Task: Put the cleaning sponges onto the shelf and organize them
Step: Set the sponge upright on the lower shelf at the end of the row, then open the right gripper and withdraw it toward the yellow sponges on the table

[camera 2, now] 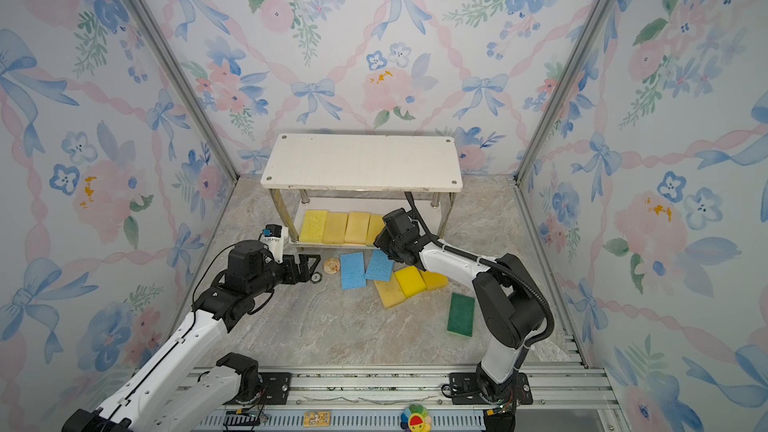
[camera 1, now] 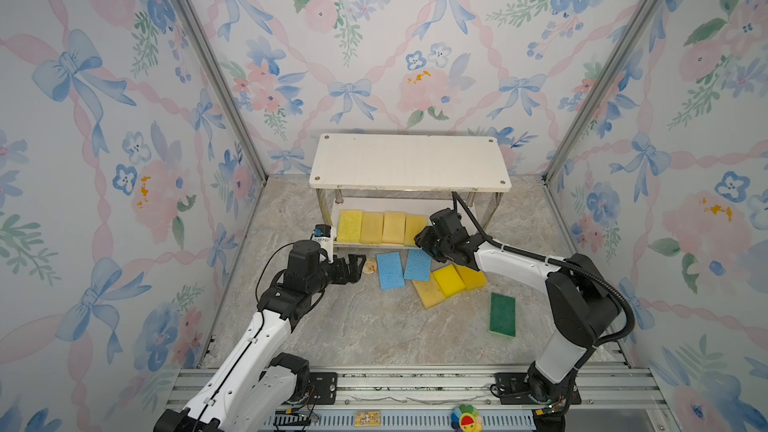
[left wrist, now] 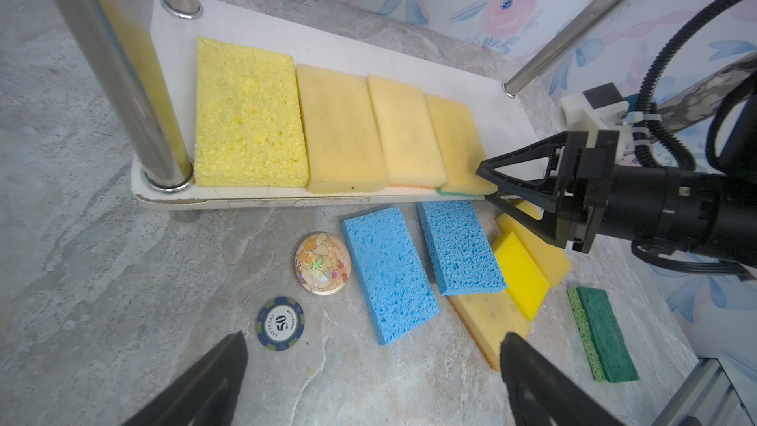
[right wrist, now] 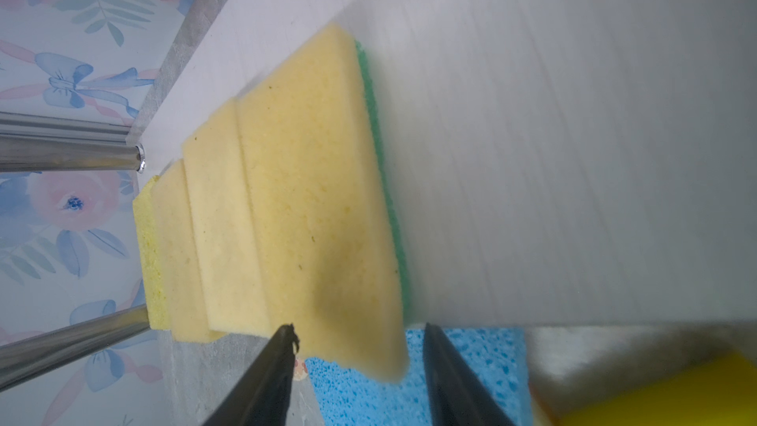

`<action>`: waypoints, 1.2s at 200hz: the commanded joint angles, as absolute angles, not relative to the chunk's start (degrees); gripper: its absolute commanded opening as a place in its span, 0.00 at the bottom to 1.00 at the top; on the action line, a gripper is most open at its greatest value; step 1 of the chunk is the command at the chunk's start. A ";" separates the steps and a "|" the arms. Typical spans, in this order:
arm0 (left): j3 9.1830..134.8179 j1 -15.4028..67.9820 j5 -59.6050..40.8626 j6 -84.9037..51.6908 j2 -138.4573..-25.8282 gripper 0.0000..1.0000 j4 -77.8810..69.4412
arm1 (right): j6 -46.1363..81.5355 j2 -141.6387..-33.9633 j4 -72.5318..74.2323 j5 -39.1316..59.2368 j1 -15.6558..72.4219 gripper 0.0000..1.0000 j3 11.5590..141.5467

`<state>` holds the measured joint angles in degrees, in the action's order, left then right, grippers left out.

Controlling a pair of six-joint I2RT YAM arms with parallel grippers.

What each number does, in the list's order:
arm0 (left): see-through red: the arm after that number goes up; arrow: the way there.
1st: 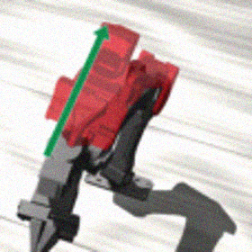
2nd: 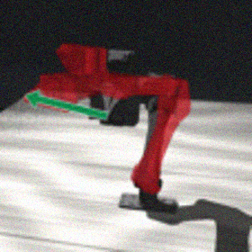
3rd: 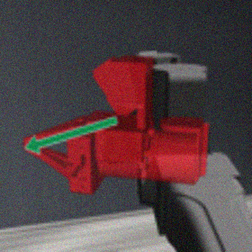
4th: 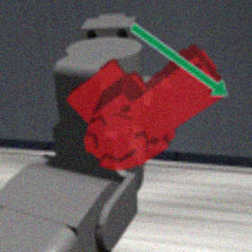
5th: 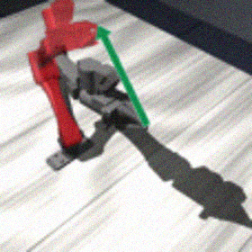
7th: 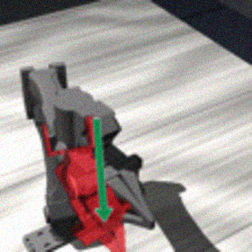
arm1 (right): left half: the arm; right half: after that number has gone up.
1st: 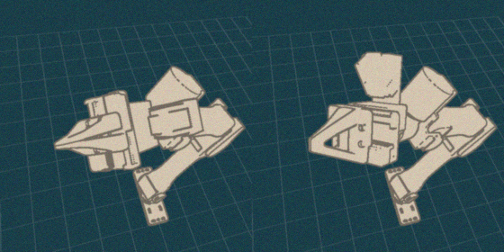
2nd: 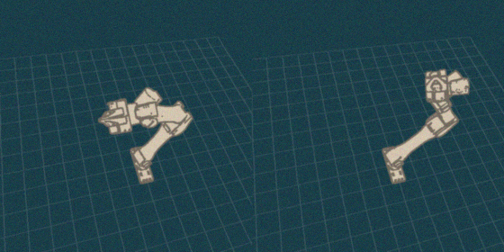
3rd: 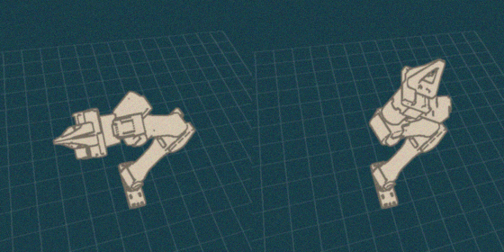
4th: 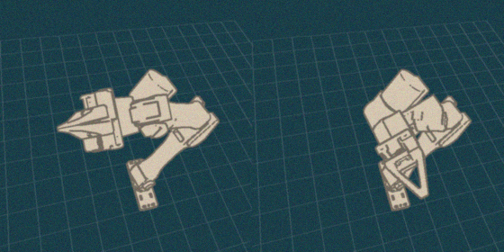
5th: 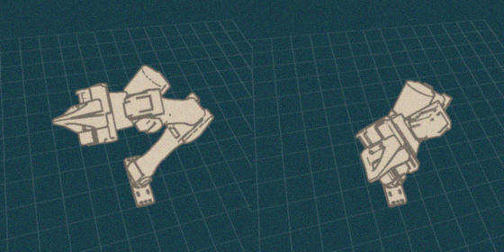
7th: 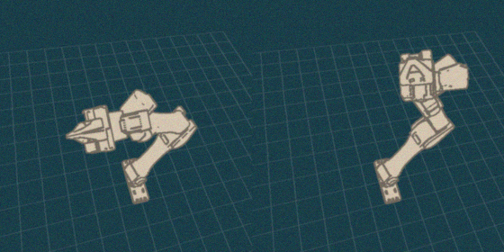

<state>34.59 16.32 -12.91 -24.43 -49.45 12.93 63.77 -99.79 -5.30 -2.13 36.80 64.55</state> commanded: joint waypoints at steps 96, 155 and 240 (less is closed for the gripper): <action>33.62 15.93 -14.00 -23.73 -50.17 0.98 12.13 | 62.14 -90.26 -6.21 -5.50 38.96 0.72 61.23; 33.50 16.08 -14.41 -23.71 -50.44 0.98 12.13 | 60.62 -82.86 -9.97 -6.93 42.46 0.80 58.33; 32.81 16.70 -24.49 -24.99 -54.43 0.98 8.98 | 43.93 -58.32 -36.31 -5.76 38.73 0.95 47.98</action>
<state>34.09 16.38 -18.24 -24.45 -53.45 11.60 51.48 -64.53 -23.00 -6.63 43.22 51.66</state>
